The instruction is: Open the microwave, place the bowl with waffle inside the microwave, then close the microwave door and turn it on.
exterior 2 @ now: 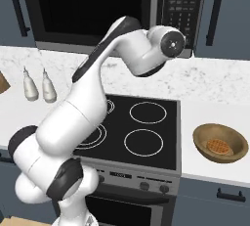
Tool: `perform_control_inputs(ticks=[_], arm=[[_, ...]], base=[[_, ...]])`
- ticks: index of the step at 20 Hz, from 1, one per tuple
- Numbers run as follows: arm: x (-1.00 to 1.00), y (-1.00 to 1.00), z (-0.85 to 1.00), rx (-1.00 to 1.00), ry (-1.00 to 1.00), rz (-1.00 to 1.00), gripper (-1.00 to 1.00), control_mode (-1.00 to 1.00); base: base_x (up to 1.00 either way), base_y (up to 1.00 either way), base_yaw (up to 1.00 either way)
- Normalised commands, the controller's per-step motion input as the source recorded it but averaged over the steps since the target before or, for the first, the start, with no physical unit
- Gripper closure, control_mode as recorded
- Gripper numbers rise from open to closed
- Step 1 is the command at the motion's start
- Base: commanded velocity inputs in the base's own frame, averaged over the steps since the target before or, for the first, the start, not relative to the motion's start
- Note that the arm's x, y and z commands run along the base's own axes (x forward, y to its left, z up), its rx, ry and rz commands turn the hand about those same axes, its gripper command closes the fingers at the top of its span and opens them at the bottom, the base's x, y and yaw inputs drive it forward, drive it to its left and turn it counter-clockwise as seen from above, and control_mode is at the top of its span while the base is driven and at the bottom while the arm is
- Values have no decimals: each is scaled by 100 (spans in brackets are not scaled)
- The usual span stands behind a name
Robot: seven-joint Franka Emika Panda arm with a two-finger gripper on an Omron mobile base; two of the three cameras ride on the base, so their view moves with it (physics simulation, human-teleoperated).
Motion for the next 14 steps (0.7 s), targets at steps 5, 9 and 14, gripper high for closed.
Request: perform_control_inputs(ticks=[5, 9, 14], arm=[[-100, 13, 0, 0, 0, -37, 100, -100], [-100, 6, 1, -1, 0, -34, 100, -100], [-100, 5, 0, -3, 0, -34, 100, -100]], base=[[0, 0, 0], [0, 0, 0], [0, 0, 0]])
